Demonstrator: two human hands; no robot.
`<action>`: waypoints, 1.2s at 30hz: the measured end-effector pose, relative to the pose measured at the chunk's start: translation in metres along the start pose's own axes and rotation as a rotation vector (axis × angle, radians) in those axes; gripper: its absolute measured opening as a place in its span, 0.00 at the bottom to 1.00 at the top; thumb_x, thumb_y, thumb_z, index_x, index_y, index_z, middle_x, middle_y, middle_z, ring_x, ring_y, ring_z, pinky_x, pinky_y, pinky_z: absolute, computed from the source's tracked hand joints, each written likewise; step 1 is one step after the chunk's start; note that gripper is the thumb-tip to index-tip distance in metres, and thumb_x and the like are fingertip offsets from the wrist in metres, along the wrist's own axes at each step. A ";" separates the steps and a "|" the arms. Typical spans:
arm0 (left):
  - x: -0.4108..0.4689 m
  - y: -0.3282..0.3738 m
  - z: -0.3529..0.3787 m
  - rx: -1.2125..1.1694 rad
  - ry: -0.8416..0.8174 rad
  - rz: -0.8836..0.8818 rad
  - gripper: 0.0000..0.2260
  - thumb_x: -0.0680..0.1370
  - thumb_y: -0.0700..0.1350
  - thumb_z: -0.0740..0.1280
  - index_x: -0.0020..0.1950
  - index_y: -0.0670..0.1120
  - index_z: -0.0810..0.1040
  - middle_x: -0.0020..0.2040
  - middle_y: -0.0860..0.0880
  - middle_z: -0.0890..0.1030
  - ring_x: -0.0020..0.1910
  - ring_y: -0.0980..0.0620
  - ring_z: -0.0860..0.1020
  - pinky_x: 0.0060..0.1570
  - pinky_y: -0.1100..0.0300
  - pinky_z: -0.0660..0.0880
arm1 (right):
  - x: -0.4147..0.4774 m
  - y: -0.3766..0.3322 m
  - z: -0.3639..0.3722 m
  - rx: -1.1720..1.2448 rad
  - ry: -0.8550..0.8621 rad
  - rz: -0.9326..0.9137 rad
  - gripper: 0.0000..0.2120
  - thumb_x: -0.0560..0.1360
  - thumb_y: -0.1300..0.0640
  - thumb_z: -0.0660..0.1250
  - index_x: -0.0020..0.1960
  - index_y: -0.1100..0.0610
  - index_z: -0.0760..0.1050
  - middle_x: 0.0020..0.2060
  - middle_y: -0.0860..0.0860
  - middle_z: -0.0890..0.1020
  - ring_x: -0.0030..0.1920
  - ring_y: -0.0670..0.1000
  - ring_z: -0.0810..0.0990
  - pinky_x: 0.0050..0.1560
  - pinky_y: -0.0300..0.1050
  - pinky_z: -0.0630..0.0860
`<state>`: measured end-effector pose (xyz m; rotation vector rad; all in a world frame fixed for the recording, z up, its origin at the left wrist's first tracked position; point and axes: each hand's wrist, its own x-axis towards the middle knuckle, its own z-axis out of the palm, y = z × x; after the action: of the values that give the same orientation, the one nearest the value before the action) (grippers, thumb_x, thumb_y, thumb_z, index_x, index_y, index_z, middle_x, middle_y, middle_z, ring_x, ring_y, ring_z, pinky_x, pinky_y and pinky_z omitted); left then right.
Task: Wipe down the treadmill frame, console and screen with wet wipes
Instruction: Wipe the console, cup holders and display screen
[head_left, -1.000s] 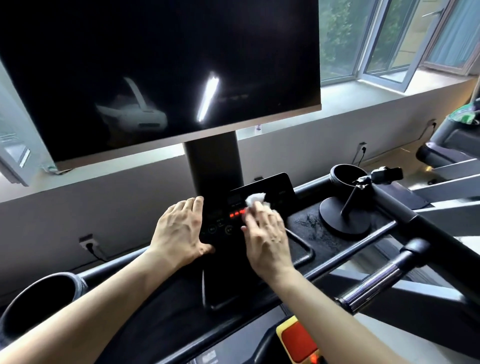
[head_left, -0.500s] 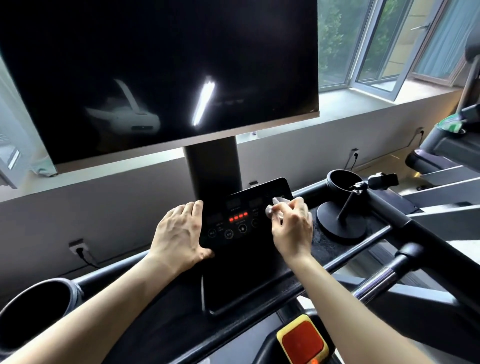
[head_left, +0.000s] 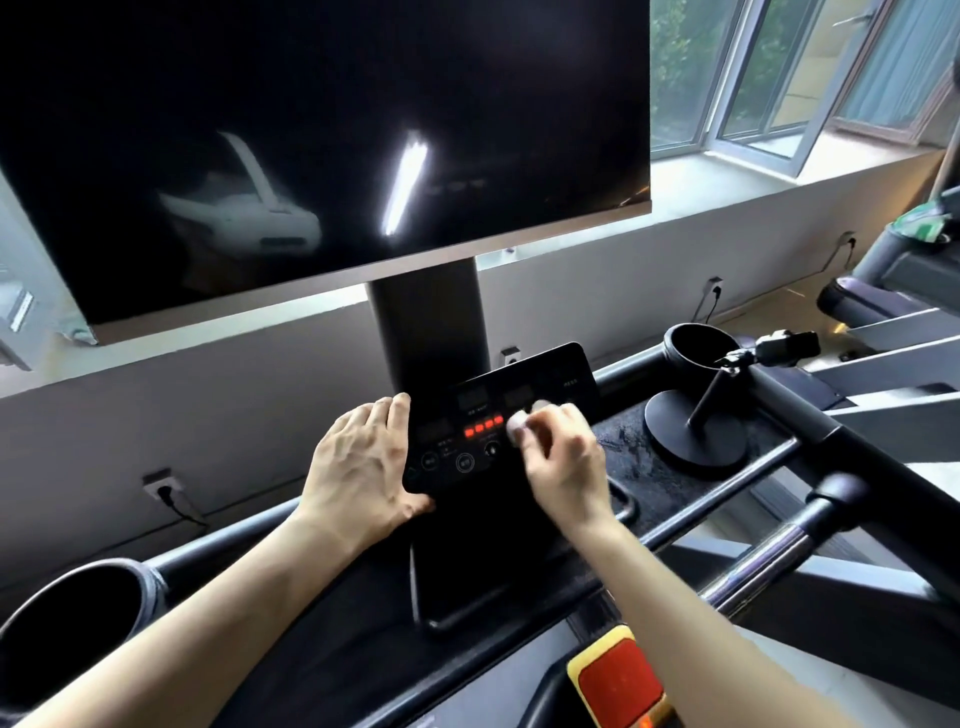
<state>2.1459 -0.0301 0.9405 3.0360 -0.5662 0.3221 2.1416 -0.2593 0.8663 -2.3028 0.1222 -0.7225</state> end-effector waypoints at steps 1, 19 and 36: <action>0.000 0.000 0.000 0.004 -0.001 -0.002 0.53 0.60 0.67 0.78 0.77 0.43 0.65 0.68 0.50 0.76 0.68 0.48 0.74 0.71 0.55 0.67 | 0.006 0.008 -0.005 -0.008 0.046 0.088 0.02 0.77 0.58 0.71 0.49 0.55 0.78 0.49 0.50 0.79 0.48 0.53 0.80 0.46 0.38 0.68; 0.023 0.036 0.012 0.004 -0.023 0.024 0.59 0.65 0.71 0.74 0.84 0.42 0.51 0.80 0.44 0.63 0.79 0.45 0.61 0.80 0.48 0.54 | 0.040 0.039 -0.020 -0.049 0.156 0.311 0.02 0.76 0.62 0.68 0.48 0.59 0.78 0.46 0.57 0.81 0.48 0.61 0.80 0.49 0.50 0.73; 0.028 0.034 0.015 0.068 0.032 0.030 0.55 0.58 0.68 0.79 0.77 0.39 0.67 0.67 0.44 0.77 0.65 0.45 0.76 0.69 0.50 0.71 | 0.046 0.017 -0.011 0.008 0.136 0.242 0.02 0.76 0.63 0.67 0.48 0.59 0.76 0.47 0.57 0.80 0.50 0.60 0.79 0.52 0.49 0.72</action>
<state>2.1624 -0.0730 0.9314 3.0841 -0.6120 0.3980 2.1765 -0.2914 0.8830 -2.1809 0.4513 -0.7501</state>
